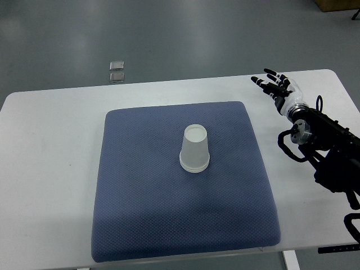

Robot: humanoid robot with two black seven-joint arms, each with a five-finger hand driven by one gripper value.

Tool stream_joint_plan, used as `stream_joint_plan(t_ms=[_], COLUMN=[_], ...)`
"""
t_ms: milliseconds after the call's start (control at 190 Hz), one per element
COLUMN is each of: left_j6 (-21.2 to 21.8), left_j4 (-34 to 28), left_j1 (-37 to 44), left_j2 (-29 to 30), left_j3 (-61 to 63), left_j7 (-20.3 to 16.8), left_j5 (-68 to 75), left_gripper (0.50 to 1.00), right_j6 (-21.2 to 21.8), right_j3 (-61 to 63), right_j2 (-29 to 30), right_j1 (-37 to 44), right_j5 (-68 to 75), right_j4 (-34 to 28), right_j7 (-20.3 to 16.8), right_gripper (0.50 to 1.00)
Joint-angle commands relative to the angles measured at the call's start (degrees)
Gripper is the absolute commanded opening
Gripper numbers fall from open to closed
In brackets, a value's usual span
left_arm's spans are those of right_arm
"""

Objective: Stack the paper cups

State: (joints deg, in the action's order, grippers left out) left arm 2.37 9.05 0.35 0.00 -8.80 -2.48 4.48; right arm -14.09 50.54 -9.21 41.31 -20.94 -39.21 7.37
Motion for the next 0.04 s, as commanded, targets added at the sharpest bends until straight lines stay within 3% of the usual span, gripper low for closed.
stream_joint_plan(t_ms=[0,32], left_j6=[0.0,0.0], left_j4=[0.0,0.0], left_j1=[0.0,0.0], left_j2=[0.0,0.0], left_j3=[0.0,0.0], left_j7=[-0.1,0.0], left_j5=[0.0,0.0], left_gripper=[1.000,1.000], right_j6=[-0.1,0.0], right_j3=[-0.1,-0.2], right_j2=[0.2,0.3], right_j1=[0.0,0.0], right_j5=[-0.3,-0.4], right_j4=[-0.1,-0.2], right_j7=[0.0,0.0], right_gripper=[0.915,0.915])
